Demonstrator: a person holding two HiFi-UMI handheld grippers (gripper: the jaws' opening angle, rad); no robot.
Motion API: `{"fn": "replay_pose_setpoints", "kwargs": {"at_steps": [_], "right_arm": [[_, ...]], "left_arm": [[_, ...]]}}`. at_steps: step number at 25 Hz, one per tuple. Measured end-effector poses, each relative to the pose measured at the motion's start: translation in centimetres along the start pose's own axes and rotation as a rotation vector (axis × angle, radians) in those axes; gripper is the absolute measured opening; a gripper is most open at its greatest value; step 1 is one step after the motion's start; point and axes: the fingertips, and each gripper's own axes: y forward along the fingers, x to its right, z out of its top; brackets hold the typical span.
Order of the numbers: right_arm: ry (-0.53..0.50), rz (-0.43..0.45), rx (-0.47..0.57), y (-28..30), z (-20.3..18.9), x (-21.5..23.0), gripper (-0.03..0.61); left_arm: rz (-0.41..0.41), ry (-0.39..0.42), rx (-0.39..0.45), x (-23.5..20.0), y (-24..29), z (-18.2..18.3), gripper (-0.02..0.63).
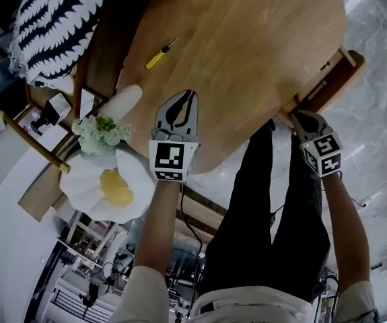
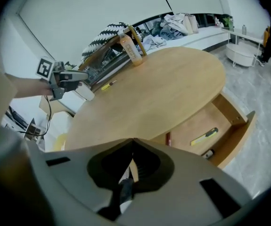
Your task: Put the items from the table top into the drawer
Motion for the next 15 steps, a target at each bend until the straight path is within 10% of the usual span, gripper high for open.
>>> {"fn": "replay_pose_setpoints", "kwargs": {"at_steps": [15], "right_arm": [[-0.009,0.039,0.027,0.3,2.1,-1.1,0.02]], "left_arm": [[0.086,0.11,-0.286,-9.7,4.9,-3.1,0.173]]}}
